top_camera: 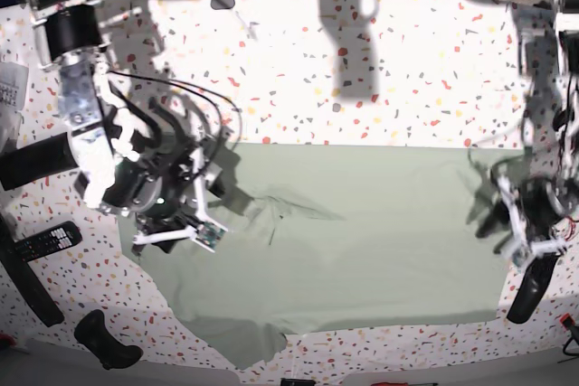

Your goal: Fold the T-shirt properly

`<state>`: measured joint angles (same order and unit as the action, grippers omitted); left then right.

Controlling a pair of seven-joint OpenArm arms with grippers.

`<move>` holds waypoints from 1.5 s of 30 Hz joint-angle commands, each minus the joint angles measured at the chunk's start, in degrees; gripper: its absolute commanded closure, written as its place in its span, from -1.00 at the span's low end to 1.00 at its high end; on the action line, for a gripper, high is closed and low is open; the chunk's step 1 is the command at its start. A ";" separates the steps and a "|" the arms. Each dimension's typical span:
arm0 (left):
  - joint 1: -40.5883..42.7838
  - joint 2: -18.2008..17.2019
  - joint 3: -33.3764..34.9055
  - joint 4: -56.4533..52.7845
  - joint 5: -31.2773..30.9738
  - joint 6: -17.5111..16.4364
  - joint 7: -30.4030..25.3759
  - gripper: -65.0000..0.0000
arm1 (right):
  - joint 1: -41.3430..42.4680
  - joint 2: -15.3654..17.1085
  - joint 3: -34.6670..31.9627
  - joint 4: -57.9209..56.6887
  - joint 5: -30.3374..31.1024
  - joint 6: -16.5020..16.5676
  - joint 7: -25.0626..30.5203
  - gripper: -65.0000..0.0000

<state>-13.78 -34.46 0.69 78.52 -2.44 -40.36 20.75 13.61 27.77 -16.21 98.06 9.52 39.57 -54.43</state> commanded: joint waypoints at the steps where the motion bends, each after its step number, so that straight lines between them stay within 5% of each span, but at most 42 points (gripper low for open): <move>1: 0.46 -2.56 0.33 3.74 -0.35 0.36 -1.46 0.34 | 1.42 1.92 0.42 0.98 1.42 0.43 -0.46 -0.17; 5: 7.93 -7.19 5.14 12.11 0.42 0.36 -1.57 0.33 | 0.70 6.93 0.42 1.03 8.68 0.43 -5.49 -0.17; 8: 10.34 -8.66 9.09 13.27 9.14 0.42 -5.05 0.25 | -1.55 10.43 0.42 2.32 13.16 0.43 -8.09 -0.17; 16: 10.93 -9.57 17.92 8.81 19.56 8.55 -6.82 0.09 | -12.02 18.71 0.42 12.87 11.80 0.43 -7.39 -0.17; 21: 10.88 -9.57 19.34 3.30 28.13 9.86 -12.33 0.09 | -15.76 19.50 0.42 13.70 4.87 0.43 -2.19 -0.17; 25: 10.88 -9.55 19.34 -1.11 31.65 16.06 -14.97 0.09 | -16.02 19.50 0.42 13.68 2.34 0.43 0.79 -0.17; 29: 10.93 -9.53 19.34 -4.94 33.68 16.39 -17.07 0.10 | -16.04 19.34 0.42 13.66 -0.74 0.43 7.19 -0.17; 31: 10.93 -9.53 19.34 -6.78 35.56 16.41 -17.97 0.23 | -16.04 19.37 0.37 13.62 -2.14 0.43 9.79 -0.17; 34: 11.13 -9.53 19.34 -8.07 35.19 16.41 -18.91 0.95 | -16.04 19.34 0.33 12.85 -2.27 0.43 11.43 -0.17; 40: 11.26 -9.51 19.34 -8.04 35.21 16.44 -19.34 1.00 | -16.04 19.37 -0.92 8.07 -2.71 0.43 12.24 -0.17; 45: 11.26 -9.51 19.34 -8.04 35.19 16.44 -19.45 1.00 | -16.00 19.34 -4.24 4.26 -15.23 0.43 24.04 -0.17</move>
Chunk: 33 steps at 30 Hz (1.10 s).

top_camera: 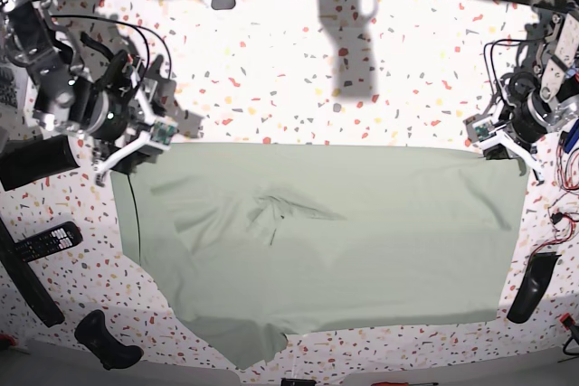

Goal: Fold the T-shirt properly
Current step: 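Grasp both shoulder edges and drag the shirt toward the robot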

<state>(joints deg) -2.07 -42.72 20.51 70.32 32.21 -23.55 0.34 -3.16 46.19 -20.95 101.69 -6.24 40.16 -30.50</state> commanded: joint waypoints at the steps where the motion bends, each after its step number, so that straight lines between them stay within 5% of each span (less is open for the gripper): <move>1: -0.46 -1.25 -0.48 0.15 0.55 -0.37 0.85 1.00 | 0.76 0.92 -0.61 -0.15 -1.53 -0.16 1.86 -0.17; 4: -0.46 -1.25 -0.48 0.17 0.50 -0.20 0.83 1.00 | 0.96 0.24 -4.50 -2.67 -7.37 -1.18 3.13 -0.17; 8: -0.46 -1.07 -0.48 0.15 0.50 -0.22 0.87 1.00 | 2.19 -3.32 -7.54 -5.79 -15.13 -8.66 3.06 -0.17; 14: -0.46 -1.09 -0.48 0.15 0.50 -0.22 0.87 1.00 | 5.16 -6.78 -7.69 -9.09 -16.17 -11.34 2.89 -0.15; 23: -0.46 -1.09 -0.48 0.15 0.50 -0.22 0.85 1.00 | 7.58 -6.84 -7.69 -12.68 -16.09 -11.58 3.17 0.50; 28: -0.48 -1.09 -0.48 0.15 0.50 -0.22 0.87 1.00 | 7.58 -6.84 -7.69 -13.00 -16.09 -14.60 3.08 0.95; 33: -0.48 -1.14 -0.48 0.15 -1.03 -0.22 1.60 1.00 | 7.54 -6.84 -7.69 -12.87 -16.06 -14.56 1.05 1.00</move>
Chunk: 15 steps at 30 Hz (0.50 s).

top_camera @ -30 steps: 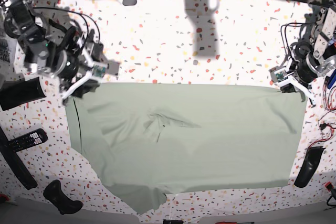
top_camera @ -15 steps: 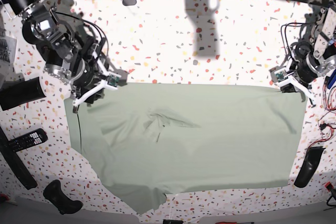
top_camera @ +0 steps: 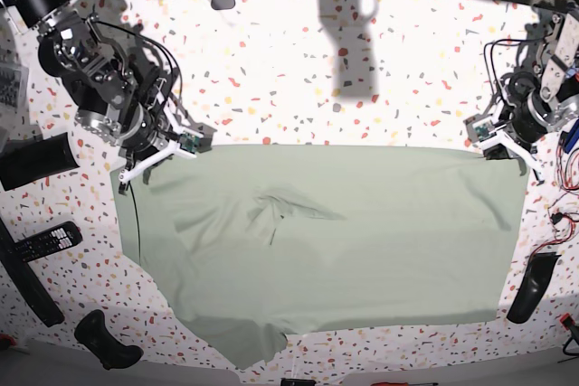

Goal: Fold the T-shirt properly
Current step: 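Grasp both shoulder edges and drag the shirt toward the robot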

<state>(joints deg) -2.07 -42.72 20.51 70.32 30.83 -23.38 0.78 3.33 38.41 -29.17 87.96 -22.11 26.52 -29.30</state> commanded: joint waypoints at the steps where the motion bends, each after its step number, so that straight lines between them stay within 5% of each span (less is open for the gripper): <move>1: -0.48 -1.14 -0.48 0.15 -0.92 -0.37 1.18 1.00 | 1.05 0.94 0.52 1.07 -0.20 -0.96 -0.59 1.00; 15: 0.98 -1.14 -0.48 1.09 -1.95 -0.37 7.82 1.00 | -5.38 3.04 0.59 10.88 2.78 -4.22 -7.39 1.00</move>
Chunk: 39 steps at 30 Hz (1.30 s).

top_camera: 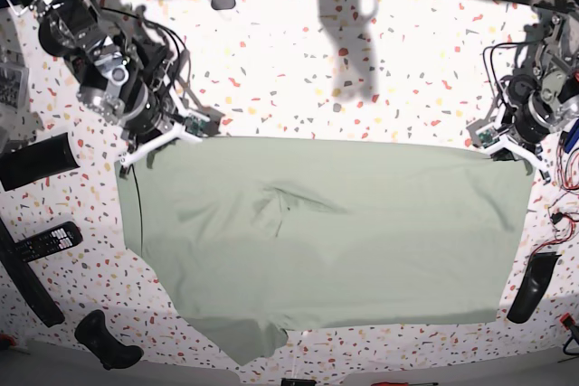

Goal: Fold the T-shirt properly
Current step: 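Grasp both shoulder edges and drag the shirt toward the robot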

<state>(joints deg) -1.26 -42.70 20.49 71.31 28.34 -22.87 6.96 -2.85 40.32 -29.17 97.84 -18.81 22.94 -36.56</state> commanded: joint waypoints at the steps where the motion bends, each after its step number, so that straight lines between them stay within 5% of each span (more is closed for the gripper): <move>1: 0.79 -1.16 -0.46 0.68 0.55 -0.87 1.81 1.00 | 0.13 1.40 0.59 1.44 -0.52 -1.01 -0.39 1.00; 7: 4.26 -2.01 -0.48 5.86 0.70 -0.48 5.70 1.00 | -3.87 3.76 0.61 6.38 -0.57 -2.62 -2.19 1.00; 16: 11.21 -8.22 -0.50 16.57 -2.29 1.22 15.78 1.00 | -9.88 11.06 0.66 15.19 -0.50 -6.12 -10.64 1.00; 25: 19.93 -9.88 -0.50 26.75 -3.34 9.09 29.51 1.00 | -18.51 16.22 0.66 19.96 -0.68 -10.08 -13.86 1.00; 30: 23.34 -9.86 -0.50 30.16 -3.32 12.87 24.98 1.00 | -19.56 16.20 0.66 21.24 -0.94 -10.97 -13.86 1.00; 38: 21.59 -9.86 -0.50 30.67 -2.91 13.25 17.14 1.00 | -19.54 16.20 0.66 21.73 -0.96 -10.97 -13.86 1.00; 39: 21.59 -9.88 -0.50 30.67 -2.91 13.25 16.48 0.83 | -19.54 16.20 0.66 21.73 -0.96 -10.97 -13.86 1.00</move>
<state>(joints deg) 20.71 -51.48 20.56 101.25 25.21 -10.52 23.73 -22.70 55.40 -29.10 118.52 -19.09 12.58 -50.46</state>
